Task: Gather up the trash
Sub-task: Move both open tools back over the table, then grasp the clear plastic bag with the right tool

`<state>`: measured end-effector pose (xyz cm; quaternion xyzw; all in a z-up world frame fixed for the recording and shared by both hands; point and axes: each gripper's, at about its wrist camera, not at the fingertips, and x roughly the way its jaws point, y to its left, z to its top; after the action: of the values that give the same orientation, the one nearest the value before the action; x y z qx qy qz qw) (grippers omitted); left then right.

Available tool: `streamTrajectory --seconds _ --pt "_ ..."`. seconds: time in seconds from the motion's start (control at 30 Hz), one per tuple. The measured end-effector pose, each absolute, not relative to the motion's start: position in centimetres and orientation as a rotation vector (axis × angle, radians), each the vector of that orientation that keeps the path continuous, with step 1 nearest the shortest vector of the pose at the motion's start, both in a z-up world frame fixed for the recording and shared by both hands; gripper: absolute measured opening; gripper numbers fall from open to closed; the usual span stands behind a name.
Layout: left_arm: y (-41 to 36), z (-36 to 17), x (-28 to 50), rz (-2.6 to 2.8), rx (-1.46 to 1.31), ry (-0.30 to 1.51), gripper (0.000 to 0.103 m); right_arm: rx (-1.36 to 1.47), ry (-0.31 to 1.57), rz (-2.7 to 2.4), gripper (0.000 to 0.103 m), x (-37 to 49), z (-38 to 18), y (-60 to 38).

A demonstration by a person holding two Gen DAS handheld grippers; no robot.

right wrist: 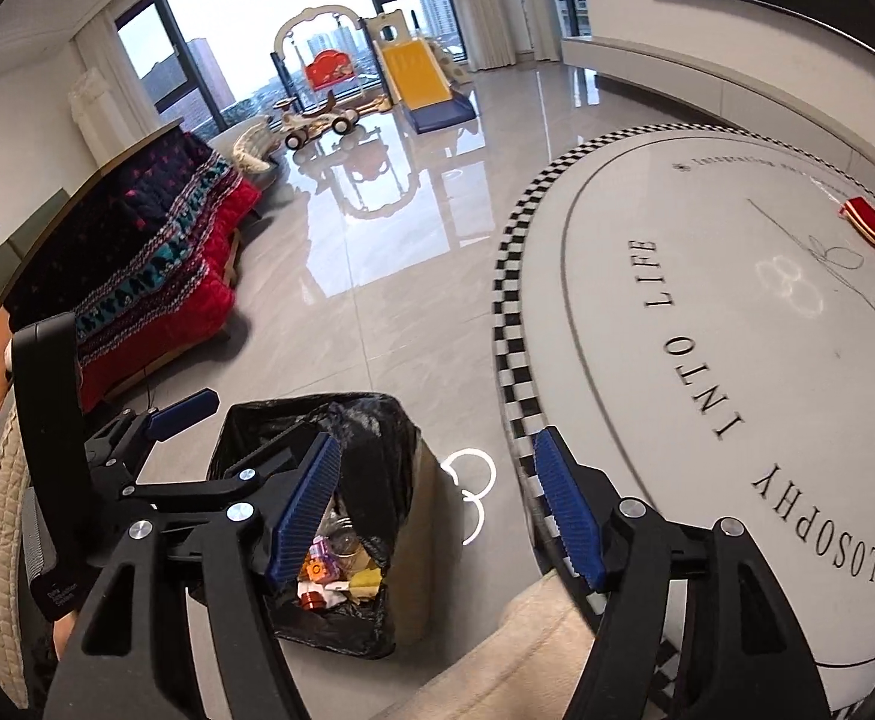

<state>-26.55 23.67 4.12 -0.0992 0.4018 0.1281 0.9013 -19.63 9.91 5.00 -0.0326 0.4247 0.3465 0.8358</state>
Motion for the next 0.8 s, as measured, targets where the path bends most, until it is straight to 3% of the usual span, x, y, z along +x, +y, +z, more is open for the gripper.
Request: streamTrajectory --seconds 0.8 --pt "5.0 4.9 -7.7 -0.096 -0.051 0.915 0.097 0.131 0.877 0.098 0.073 -1.6 4.3 -16.7"
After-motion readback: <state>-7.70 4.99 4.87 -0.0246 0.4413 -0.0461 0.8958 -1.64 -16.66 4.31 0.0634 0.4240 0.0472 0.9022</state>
